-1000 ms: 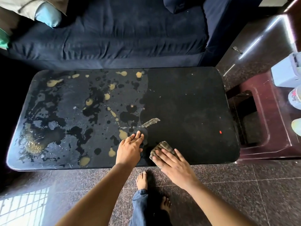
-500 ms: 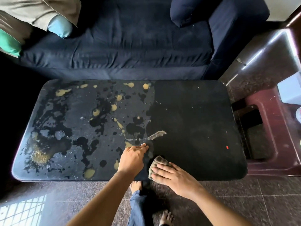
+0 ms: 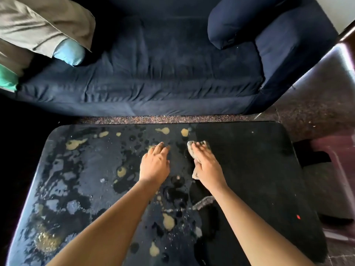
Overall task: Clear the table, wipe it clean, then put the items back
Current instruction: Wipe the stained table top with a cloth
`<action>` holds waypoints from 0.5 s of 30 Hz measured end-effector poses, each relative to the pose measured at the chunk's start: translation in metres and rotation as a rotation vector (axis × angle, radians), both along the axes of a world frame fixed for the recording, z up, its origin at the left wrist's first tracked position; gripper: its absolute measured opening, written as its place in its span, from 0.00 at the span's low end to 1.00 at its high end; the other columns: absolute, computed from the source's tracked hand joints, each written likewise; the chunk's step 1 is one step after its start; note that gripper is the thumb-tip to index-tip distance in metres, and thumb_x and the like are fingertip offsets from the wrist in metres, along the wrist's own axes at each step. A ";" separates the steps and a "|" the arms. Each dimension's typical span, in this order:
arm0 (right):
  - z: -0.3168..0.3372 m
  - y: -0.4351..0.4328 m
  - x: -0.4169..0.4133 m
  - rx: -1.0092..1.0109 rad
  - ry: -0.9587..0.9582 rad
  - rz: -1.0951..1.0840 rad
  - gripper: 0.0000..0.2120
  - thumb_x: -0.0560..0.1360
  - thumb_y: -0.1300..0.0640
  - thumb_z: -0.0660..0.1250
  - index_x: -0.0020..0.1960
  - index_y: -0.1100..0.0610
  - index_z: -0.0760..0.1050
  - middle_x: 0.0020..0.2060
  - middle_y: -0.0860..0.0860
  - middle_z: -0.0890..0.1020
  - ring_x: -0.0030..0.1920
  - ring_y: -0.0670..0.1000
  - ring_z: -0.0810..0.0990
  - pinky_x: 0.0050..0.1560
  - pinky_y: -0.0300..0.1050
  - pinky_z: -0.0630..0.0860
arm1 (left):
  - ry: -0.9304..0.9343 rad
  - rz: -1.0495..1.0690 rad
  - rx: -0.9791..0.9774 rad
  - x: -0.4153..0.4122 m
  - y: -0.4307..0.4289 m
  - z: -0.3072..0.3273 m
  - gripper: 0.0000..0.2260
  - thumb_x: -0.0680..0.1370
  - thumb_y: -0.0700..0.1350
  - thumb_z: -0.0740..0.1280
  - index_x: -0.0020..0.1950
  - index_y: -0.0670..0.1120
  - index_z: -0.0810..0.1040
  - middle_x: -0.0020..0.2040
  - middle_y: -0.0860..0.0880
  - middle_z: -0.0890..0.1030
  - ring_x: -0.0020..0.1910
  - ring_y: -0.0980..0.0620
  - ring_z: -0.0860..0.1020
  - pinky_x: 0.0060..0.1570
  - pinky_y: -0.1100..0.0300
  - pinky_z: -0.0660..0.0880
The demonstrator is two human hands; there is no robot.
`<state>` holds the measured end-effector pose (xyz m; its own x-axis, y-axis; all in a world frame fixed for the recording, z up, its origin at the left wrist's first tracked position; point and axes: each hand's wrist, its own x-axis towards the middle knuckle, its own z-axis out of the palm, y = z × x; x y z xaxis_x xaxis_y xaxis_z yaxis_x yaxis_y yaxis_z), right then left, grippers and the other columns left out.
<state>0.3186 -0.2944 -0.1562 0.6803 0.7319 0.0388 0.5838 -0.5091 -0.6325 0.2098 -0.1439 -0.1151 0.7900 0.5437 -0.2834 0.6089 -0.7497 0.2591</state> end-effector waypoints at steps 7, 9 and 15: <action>-0.023 0.078 0.020 -0.354 -0.068 -0.161 0.32 0.74 0.59 0.62 0.76 0.51 0.57 0.76 0.49 0.59 0.76 0.55 0.52 0.70 0.63 0.56 | 0.188 0.088 -0.009 0.032 0.041 -0.016 0.38 0.77 0.58 0.63 0.78 0.46 0.44 0.78 0.44 0.44 0.77 0.46 0.46 0.74 0.51 0.50; -0.028 0.073 0.011 -0.365 -0.156 0.045 0.29 0.75 0.53 0.58 0.76 0.51 0.58 0.75 0.49 0.60 0.76 0.52 0.56 0.70 0.61 0.58 | 0.251 0.097 -0.016 0.036 0.044 -0.020 0.45 0.75 0.61 0.65 0.77 0.46 0.39 0.78 0.43 0.40 0.77 0.45 0.42 0.74 0.49 0.48; -0.030 0.050 0.060 -0.500 -0.232 0.090 0.30 0.77 0.42 0.51 0.77 0.45 0.50 0.76 0.42 0.52 0.76 0.46 0.50 0.73 0.61 0.55 | 0.333 0.140 -0.076 0.042 0.060 -0.024 0.57 0.67 0.65 0.71 0.76 0.45 0.32 0.77 0.44 0.34 0.76 0.44 0.37 0.74 0.46 0.45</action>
